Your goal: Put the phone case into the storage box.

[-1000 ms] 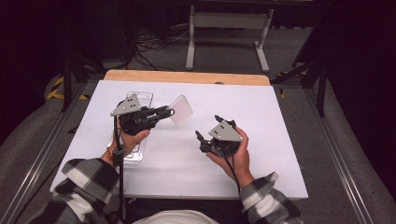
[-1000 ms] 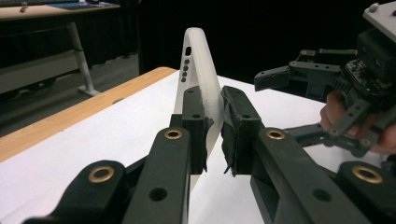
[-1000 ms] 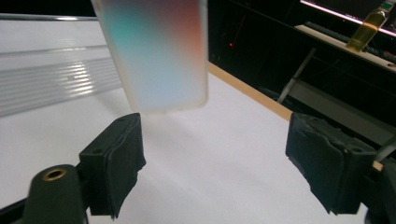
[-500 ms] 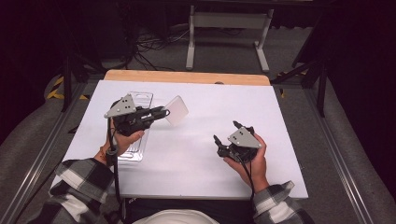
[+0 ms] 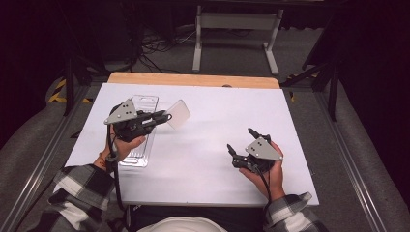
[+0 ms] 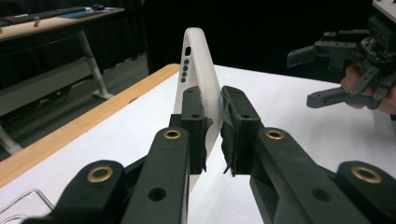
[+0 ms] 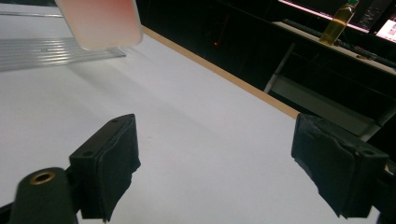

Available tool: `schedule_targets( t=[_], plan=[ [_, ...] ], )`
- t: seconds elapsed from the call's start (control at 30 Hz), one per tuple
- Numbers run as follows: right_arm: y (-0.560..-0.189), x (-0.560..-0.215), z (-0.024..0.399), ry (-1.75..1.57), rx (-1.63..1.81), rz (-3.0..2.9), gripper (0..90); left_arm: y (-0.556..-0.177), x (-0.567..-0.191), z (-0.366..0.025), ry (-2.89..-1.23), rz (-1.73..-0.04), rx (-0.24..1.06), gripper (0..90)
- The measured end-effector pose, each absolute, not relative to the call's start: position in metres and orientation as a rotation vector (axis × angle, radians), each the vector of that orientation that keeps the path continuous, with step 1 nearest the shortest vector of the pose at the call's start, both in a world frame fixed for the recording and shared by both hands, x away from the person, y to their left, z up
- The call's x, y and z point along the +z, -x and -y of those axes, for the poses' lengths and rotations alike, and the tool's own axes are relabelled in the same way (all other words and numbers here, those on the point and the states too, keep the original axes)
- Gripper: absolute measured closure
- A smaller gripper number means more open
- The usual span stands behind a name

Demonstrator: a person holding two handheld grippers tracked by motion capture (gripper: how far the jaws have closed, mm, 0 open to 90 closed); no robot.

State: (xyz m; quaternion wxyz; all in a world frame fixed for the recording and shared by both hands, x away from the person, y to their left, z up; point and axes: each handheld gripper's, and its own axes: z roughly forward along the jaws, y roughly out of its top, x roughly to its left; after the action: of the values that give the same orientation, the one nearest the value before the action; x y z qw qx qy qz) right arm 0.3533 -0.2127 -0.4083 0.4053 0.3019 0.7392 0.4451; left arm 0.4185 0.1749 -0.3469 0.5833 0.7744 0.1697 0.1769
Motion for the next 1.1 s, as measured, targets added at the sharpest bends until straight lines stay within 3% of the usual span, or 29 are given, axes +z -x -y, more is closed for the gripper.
schedule_targets(
  t=[1.1],
  plan=[
    [-0.345, -0.414, 0.217, -0.72, 1.159, -1.885, 9.6, -0.408, -0.344, -0.181, -1.828, -0.335, 0.418, 80.4]
  ],
)
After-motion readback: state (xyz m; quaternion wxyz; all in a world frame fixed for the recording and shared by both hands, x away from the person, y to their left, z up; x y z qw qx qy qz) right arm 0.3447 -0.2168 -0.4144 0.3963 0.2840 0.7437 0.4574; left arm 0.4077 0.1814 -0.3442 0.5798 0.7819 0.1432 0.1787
